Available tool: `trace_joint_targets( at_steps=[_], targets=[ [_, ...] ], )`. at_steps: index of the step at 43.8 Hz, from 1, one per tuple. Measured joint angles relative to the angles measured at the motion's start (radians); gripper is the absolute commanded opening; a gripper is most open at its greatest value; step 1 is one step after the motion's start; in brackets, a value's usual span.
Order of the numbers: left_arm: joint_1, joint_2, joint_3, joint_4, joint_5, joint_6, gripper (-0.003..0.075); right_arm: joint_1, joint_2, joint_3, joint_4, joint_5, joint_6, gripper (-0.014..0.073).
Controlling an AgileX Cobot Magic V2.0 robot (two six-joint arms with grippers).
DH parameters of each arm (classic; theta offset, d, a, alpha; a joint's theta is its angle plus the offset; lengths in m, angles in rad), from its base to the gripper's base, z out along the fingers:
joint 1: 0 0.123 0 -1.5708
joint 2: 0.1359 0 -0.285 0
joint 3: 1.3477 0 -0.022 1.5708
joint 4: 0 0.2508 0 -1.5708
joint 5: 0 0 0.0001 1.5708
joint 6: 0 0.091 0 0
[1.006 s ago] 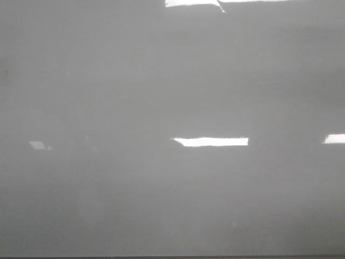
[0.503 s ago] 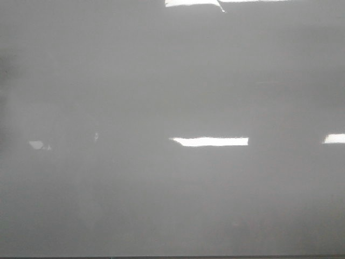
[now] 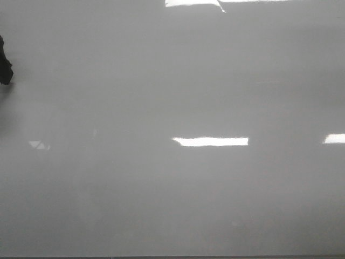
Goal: Write number 6 on whiteboard
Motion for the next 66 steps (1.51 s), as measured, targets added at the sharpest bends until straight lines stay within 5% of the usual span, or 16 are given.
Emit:
trace_joint_targets(
  at_steps=[15, 46, 56, 66],
  targets=[
    [0.0, 0.002, 0.0, 0.0, -0.006, 0.0, 0.0304, 0.0, 0.0, 0.0, 0.0, 0.0, 0.0, 0.0601],
    [0.0, 0.008, -0.001, 0.007, 0.034, 0.0, -0.0008, 0.0, 0.0, 0.0, 0.0, 0.0, 0.0, 0.0601],
    [-0.002, -0.018, -0.079, 0.011, 0.238, 0.021, -0.002, 0.0, 0.005, -0.025, 0.059, 0.036, 0.0, 0.0601],
    [-0.092, -0.039, -0.229, 0.0, 0.586, 0.225, -0.002, 0.01, 0.096, -0.181, 0.079, 0.226, -0.015, 0.0601]
  ],
)
